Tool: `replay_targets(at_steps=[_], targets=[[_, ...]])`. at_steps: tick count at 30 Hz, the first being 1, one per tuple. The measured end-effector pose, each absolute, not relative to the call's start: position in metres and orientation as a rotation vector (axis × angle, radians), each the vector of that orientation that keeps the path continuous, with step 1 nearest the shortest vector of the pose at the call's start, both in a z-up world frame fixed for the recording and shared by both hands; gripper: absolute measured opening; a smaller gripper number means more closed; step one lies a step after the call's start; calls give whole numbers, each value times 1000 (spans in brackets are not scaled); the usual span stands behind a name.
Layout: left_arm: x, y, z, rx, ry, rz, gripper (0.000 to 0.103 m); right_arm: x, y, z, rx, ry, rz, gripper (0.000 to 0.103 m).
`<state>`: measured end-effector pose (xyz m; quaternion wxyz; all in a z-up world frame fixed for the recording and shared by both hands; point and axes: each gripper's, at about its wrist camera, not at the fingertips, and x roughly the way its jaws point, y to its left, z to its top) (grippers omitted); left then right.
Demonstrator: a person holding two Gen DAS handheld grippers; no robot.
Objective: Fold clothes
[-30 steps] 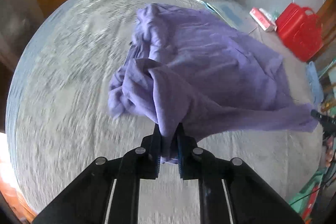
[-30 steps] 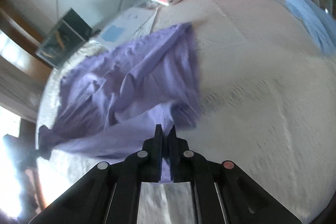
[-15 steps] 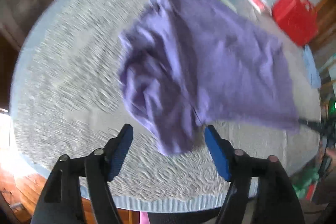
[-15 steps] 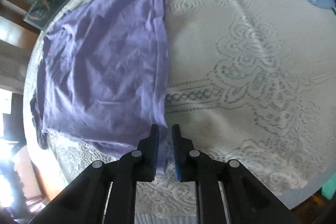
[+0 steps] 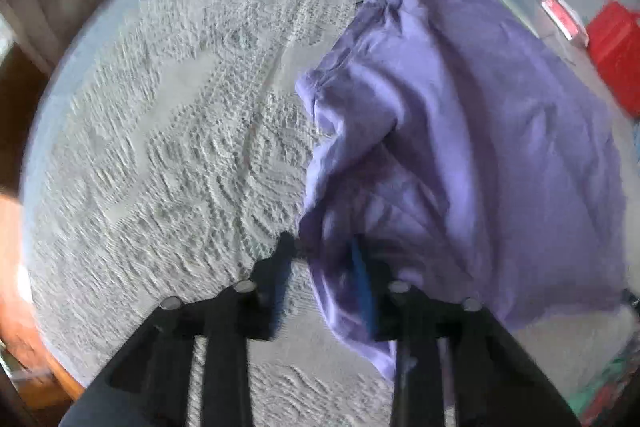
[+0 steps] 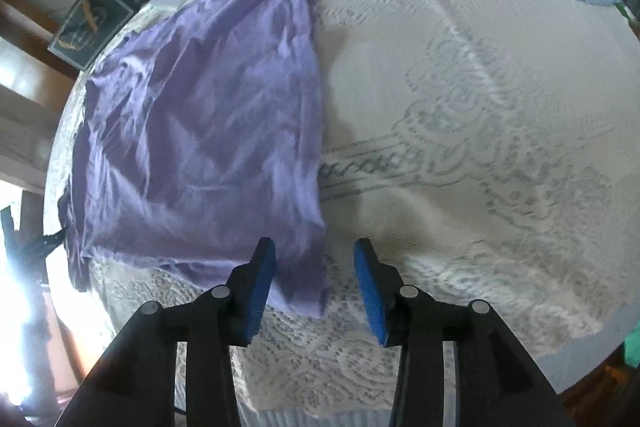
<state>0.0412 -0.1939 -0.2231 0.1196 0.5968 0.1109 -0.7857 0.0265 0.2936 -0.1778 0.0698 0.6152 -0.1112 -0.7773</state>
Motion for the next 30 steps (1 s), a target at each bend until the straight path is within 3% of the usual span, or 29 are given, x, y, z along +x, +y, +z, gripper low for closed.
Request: replay_targets(at_steps=[1,2,3,6,11,12,13,15,18,20,21,23,24,25,26,27,28,30], targets=[[41,-192,-225,1758,305,-2288,10,27,288,-181,1856,-303,-2339,35],[45,-193,-225,1774,282,-2259,10,27,283,-183,1865,-269,-2339,14],[51,-195,-225,1787,254,-2236,10,28,281,-184,1894,-225,-2343,3],[70,-201,-222,1838,230,-2222,10,31,286,-184,1945,-217,-2335,4],[79,-199,-189,1777,350,-2366,12,36,289,-174,1899,-247,-2333,9],[78,-196,-183,1763,357,-2393,24,37,288,-170,1878,-257,-2342,12],[76,-190,-181,1764,348,-2414,48,38,287,-167,1856,-266,-2349,17],[71,-179,-180,1774,321,-2451,79,40,283,-163,1827,-270,-2350,19],[68,-169,-188,1807,301,-2431,80,44,282,-159,1804,-268,-2345,21],[67,-167,-199,1854,290,-2389,77,46,279,-159,1802,-259,-2341,21],[67,-167,-203,1879,284,-2371,67,48,280,-160,1803,-250,-2339,21],[69,-163,-204,1895,218,-2358,59,51,278,-163,1801,-241,-2336,21],[69,-160,-202,1907,215,-2360,50,51,277,-164,1800,-239,-2332,21],[69,-158,-199,1921,218,-2363,32,52,276,-166,1800,-236,-2329,22],[69,-157,-197,1938,231,-2363,23,52,274,-167,1799,-231,-2327,29],[69,-154,-194,1956,239,-2358,7,53,273,-168,1797,-216,-2330,36],[69,-149,-189,1962,224,-2365,5,53,270,-170,1800,-189,-2334,49],[69,-142,-176,1962,199,-2398,4,53,263,-176,1819,-129,-2319,47]])
